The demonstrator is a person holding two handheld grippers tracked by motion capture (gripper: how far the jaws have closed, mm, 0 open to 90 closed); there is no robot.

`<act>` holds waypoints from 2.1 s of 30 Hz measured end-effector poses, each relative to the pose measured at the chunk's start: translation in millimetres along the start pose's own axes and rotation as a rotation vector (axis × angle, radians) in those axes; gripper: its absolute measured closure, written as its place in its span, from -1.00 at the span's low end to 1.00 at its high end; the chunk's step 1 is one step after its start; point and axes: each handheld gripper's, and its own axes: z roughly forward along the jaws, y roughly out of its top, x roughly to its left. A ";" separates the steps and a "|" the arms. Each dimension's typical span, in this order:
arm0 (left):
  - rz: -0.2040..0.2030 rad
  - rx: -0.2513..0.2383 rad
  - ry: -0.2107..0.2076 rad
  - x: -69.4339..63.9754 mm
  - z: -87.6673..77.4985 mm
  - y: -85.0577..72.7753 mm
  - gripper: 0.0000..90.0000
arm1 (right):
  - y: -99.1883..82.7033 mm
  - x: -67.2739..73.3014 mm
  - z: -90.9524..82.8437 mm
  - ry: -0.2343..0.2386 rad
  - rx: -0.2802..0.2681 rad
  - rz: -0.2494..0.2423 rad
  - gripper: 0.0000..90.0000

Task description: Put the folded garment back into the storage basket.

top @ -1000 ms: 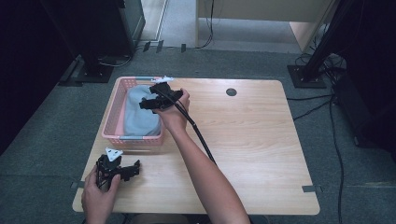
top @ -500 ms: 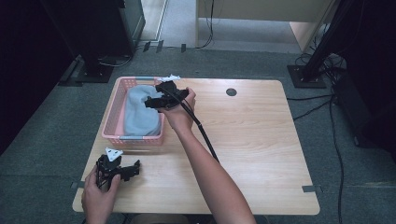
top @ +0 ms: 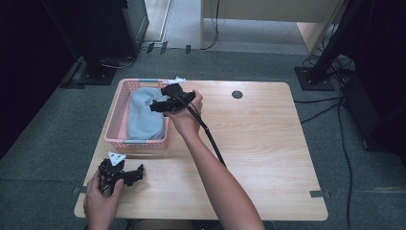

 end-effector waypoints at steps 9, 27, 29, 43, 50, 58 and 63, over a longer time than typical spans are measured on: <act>0.000 0.000 0.000 0.0 0.0 0.0 -1.00 | -5.2 -8.8 -2.0 -0.007 0.005 0.008 -1.00; -0.001 0.000 0.000 -0.1 0.0 0.0 -1.00 | -16.1 -34.4 -10.5 -0.043 0.010 0.028 -1.00; -0.001 0.000 0.000 -0.1 0.0 0.0 -1.00 | -17.2 -37.0 -11.6 -0.050 0.011 0.032 -1.00; 0.001 0.001 0.000 0.0 -0.1 0.0 -1.00 | -26.2 -55.4 -17.7 -0.075 0.016 0.049 -1.00; -0.001 0.001 0.000 -0.2 0.1 0.2 -1.00 | -31.3 -63.1 -20.8 -0.086 0.020 0.050 -1.00; -0.008 0.001 0.005 -0.7 0.4 0.5 -1.00 | -37.4 -71.2 -24.5 -0.098 0.021 0.064 -1.00; -0.013 0.001 0.011 -1.2 0.8 0.9 -1.00 | -42.7 -76.7 -25.4 -0.103 0.024 0.071 -1.00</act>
